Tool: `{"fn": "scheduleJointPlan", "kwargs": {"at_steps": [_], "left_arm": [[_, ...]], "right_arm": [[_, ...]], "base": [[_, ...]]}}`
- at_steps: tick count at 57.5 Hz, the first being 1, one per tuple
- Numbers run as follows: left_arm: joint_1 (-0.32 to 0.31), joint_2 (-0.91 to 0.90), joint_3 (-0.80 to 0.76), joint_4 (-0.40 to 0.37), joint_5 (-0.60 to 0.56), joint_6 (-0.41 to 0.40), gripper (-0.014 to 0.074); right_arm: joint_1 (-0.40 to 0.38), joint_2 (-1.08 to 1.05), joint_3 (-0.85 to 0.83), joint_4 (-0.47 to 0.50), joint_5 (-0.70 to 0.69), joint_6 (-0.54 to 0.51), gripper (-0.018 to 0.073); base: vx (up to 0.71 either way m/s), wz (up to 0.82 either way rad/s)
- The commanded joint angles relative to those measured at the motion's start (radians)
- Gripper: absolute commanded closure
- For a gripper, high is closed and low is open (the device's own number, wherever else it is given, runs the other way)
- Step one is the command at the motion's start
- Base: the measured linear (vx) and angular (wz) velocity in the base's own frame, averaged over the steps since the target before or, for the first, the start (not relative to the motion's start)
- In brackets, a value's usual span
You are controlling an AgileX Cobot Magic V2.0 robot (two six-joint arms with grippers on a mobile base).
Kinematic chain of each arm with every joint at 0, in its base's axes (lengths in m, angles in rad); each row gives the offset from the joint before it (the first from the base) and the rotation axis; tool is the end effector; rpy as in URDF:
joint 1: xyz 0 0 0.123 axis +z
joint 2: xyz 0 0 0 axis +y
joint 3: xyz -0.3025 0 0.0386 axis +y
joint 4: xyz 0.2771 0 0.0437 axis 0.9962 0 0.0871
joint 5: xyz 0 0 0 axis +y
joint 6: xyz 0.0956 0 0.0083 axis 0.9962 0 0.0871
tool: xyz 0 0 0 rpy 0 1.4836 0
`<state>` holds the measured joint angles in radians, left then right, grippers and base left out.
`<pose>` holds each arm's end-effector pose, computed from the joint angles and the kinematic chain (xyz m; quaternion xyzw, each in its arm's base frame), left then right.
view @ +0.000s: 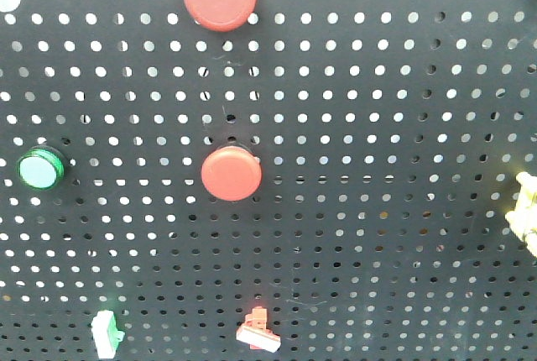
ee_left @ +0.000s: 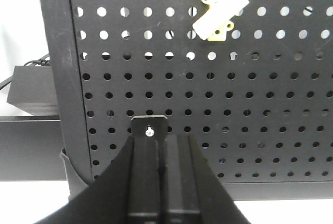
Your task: Rotate knob clockwise with right arm
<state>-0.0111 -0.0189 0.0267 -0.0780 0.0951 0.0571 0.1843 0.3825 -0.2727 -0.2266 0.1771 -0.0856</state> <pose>0.0702 -0.0015 0.1959 -0.0008 0.7125 -0.0137 0.7015 0.1069 0.0161 0.2661 -0.1763 0.7522 -0.0547 0.6325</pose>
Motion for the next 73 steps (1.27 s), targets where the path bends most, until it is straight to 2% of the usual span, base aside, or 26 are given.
{"fn": "scheduleJointPlan", "kwargs": {"at_steps": [1, 11, 15, 21, 24, 28, 73], "left_arm": [[-0.002, -0.01, 0.011, -0.004, -0.085, -0.005, 0.0603], [-0.002, -0.01, 0.011, -0.004, -0.085, -0.005, 0.0603], [-0.002, -0.01, 0.011, -0.004, -0.085, -0.005, 0.0603], [-0.002, -0.01, 0.011, -0.004, -0.085, -0.005, 0.0603], [-0.002, -0.01, 0.011, -0.004, -0.085, -0.005, 0.0603], [-0.002, -0.01, 0.011, -0.004, -0.085, -0.005, 0.0603], [-0.002, -0.01, 0.011, -0.004, -0.085, -0.005, 0.0603]], "right_arm": [[-0.038, -0.069, 0.029, 0.065, -0.084, -0.015, 0.0568], [-0.161, -0.261, 0.162, 0.181, -0.106, 0.058, 0.0568], [-0.212, -0.337, 0.22, 0.165, -0.126, 0.126, 0.0568], [-0.247, -0.411, 0.285, 0.104, -0.152, 0.224, 0.0568], [-0.247, -0.405, 0.31, 0.087, -0.183, 0.269, 0.0568], [-0.246, -0.406, 0.309, 0.085, -0.149, 0.3, 0.0568], [-0.246, -0.406, 0.309, 0.092, -0.152, 0.301, 0.0568]], "base": [[0.0, 0.0], [0.0, 0.0], [0.0, 0.0], [0.0, 0.0], [0.0, 0.0], [0.0, 0.0], [0.0, 0.0]]}}
